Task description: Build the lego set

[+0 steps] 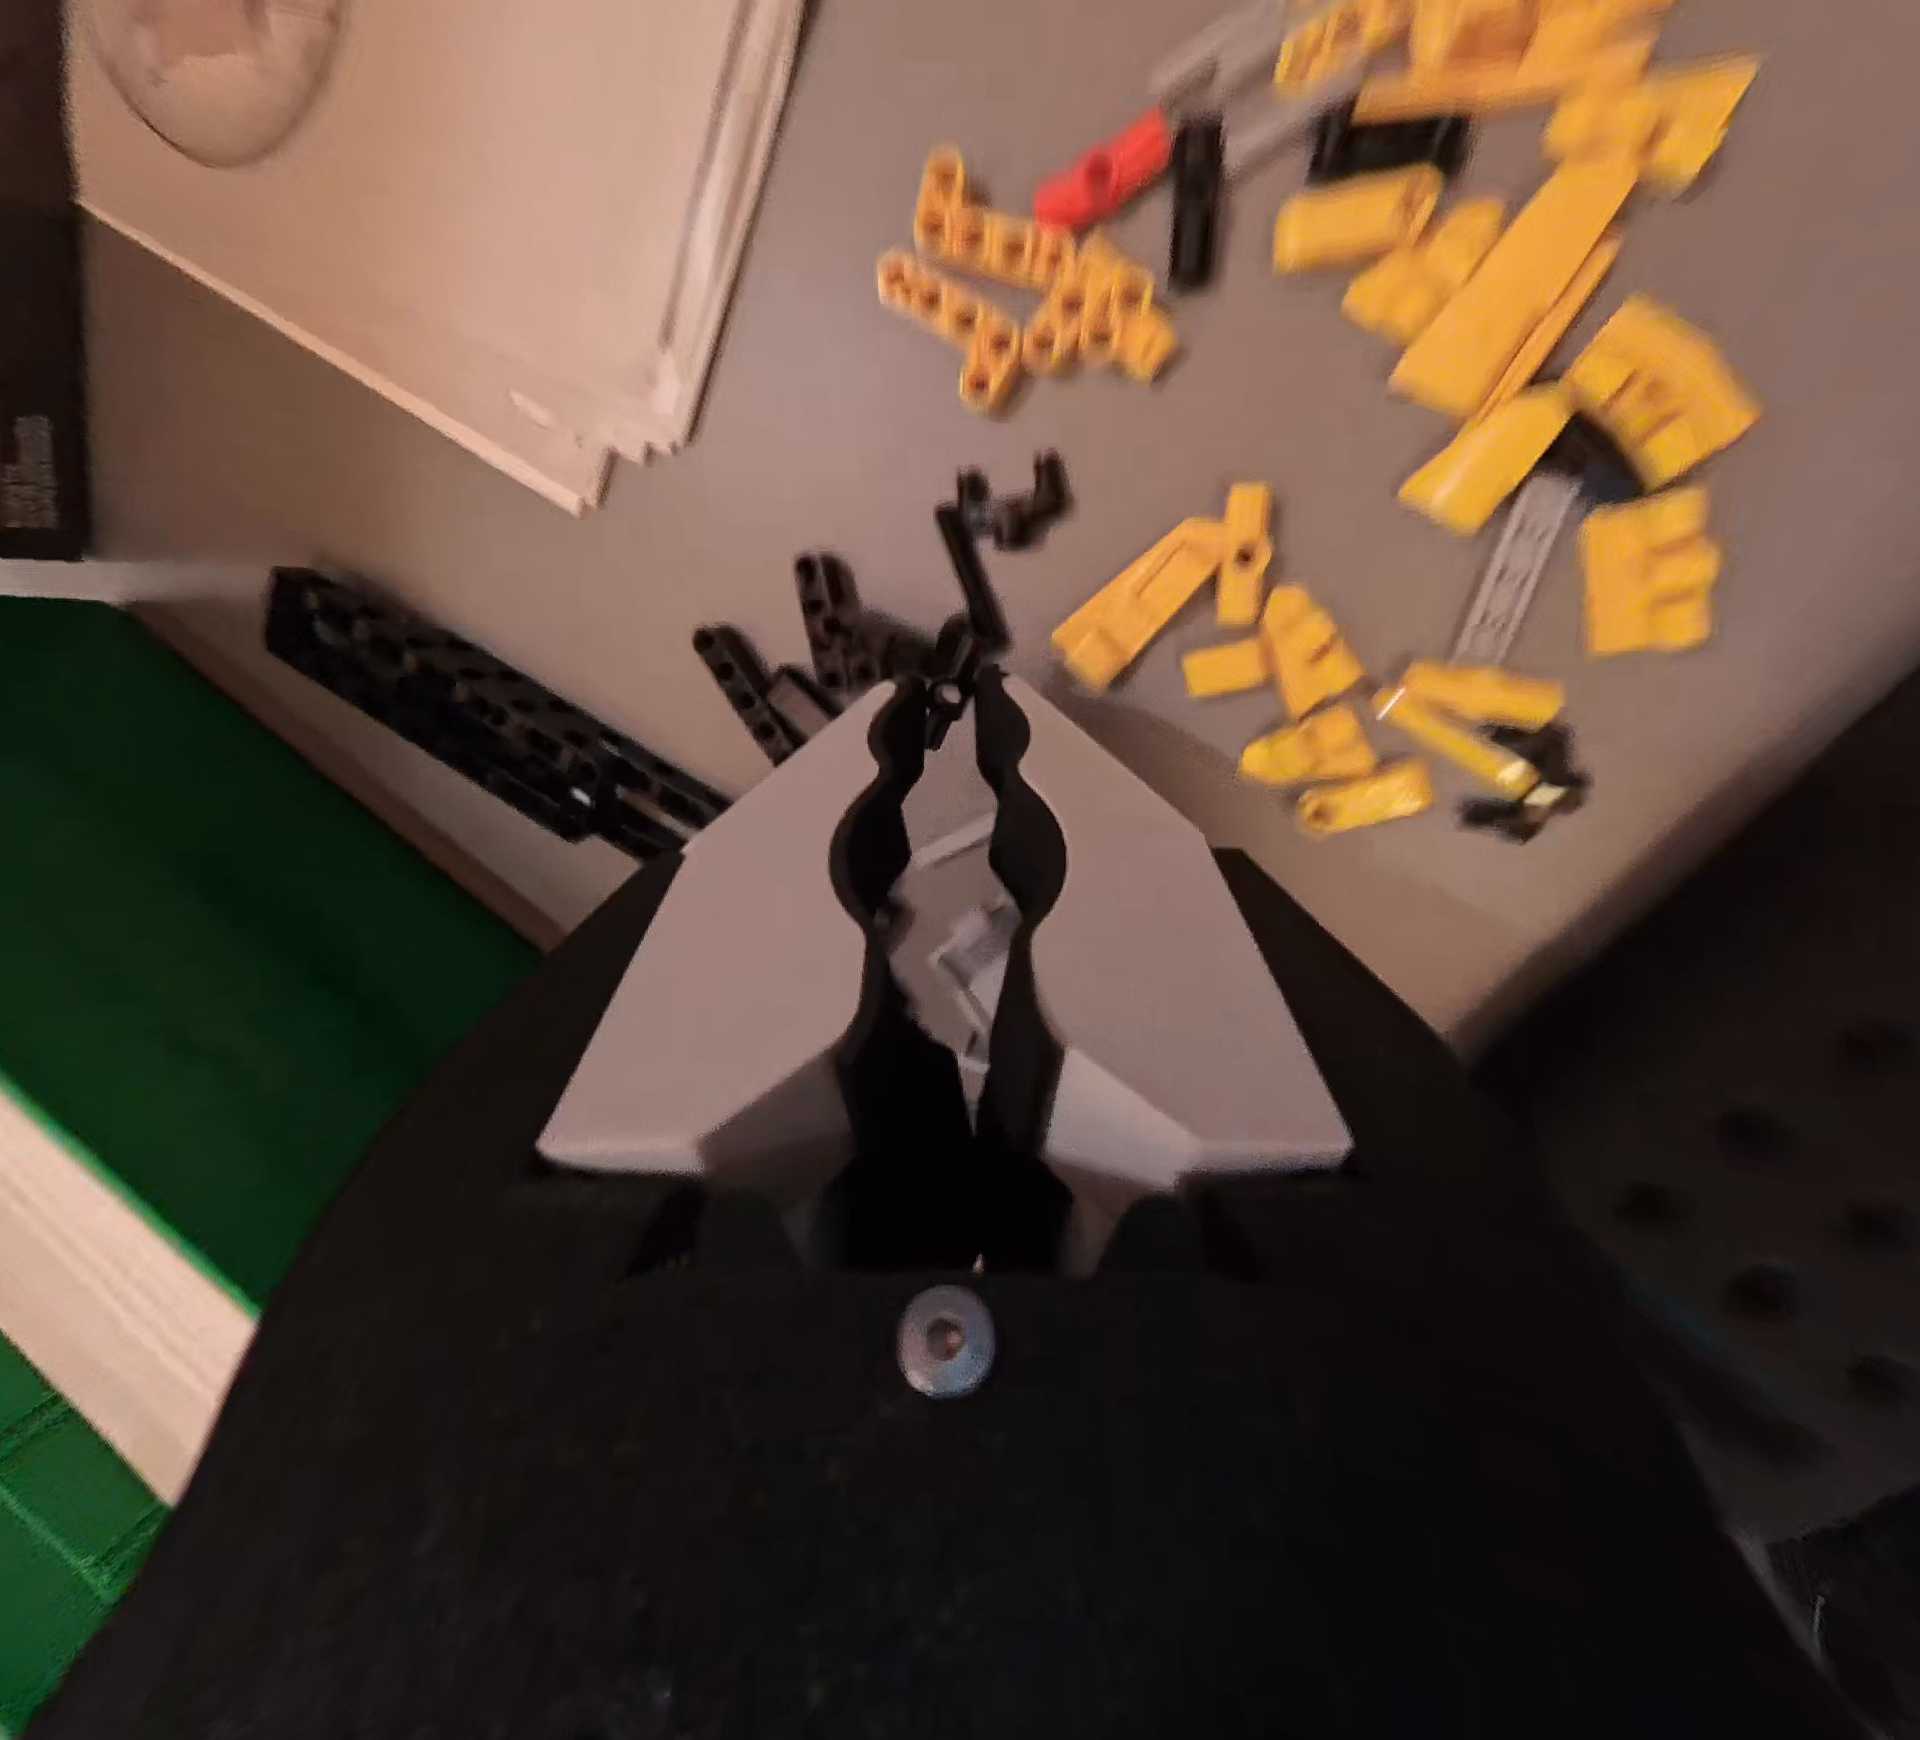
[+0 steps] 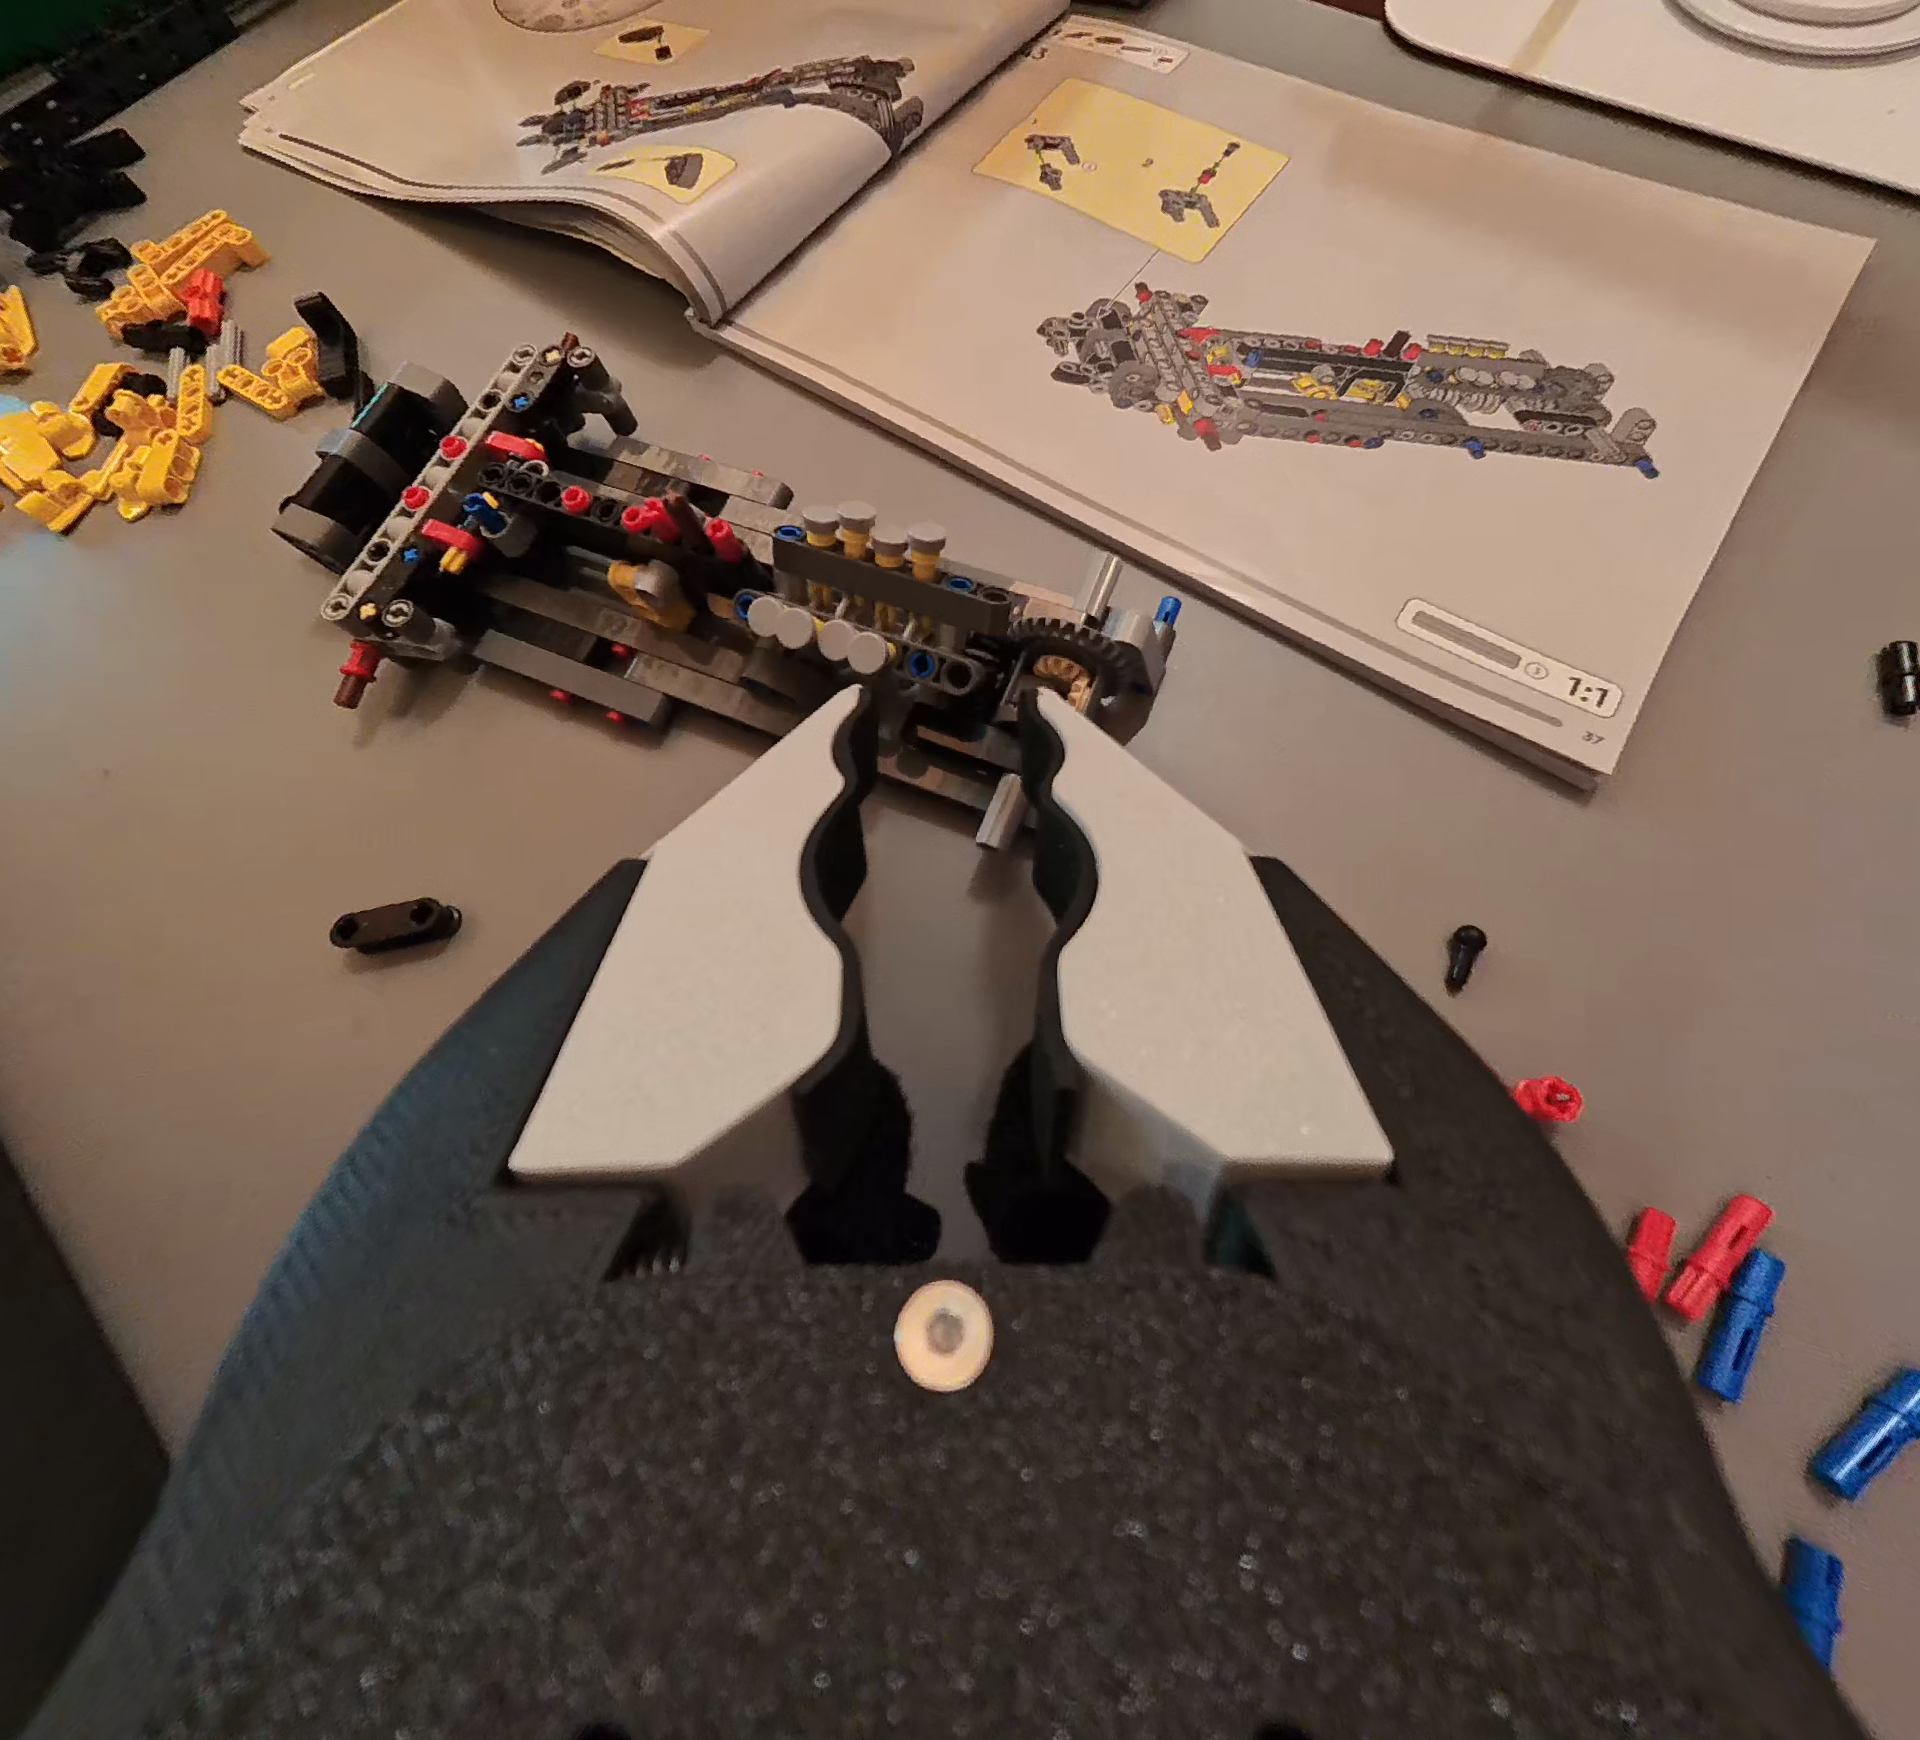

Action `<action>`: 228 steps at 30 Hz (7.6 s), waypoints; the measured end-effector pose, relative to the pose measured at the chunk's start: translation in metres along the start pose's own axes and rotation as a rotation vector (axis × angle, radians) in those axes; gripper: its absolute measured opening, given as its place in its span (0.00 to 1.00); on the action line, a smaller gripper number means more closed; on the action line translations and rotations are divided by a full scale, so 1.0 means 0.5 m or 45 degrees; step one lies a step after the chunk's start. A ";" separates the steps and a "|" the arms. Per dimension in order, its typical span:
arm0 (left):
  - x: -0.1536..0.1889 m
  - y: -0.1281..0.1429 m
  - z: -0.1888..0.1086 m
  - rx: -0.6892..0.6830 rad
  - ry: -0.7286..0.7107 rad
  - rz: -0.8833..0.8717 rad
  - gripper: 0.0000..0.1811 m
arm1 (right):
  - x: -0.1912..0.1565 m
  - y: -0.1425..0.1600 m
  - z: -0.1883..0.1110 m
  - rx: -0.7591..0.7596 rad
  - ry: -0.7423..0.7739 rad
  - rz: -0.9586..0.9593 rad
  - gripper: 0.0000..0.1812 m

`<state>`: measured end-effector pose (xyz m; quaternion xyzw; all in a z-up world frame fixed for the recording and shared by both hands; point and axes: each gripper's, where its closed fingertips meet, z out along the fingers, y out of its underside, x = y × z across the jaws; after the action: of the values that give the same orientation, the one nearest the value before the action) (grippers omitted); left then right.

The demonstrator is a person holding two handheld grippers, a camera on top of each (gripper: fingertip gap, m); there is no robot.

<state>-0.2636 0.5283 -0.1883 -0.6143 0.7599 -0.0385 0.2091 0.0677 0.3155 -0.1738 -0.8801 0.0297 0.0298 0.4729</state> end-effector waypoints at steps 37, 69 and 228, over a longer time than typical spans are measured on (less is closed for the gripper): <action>0.020 -0.040 -0.068 0.159 -0.102 -0.890 0.16 | -0.011 0.008 -0.009 0.008 -0.036 0.005 0.14; -0.005 0.022 -0.005 -0.036 0.031 -0.536 0.12 | -0.005 0.011 0.001 -0.026 -0.011 -0.024 0.14; 0.055 -0.460 -0.038 1.206 -0.010 -0.609 0.22 | 0.046 0.010 -0.147 0.233 0.240 0.151 0.14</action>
<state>-0.0641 0.4428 -0.1060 -0.6089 0.4972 -0.4217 0.4519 0.0922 0.2508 -0.1392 -0.8290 0.1285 -0.0280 0.5435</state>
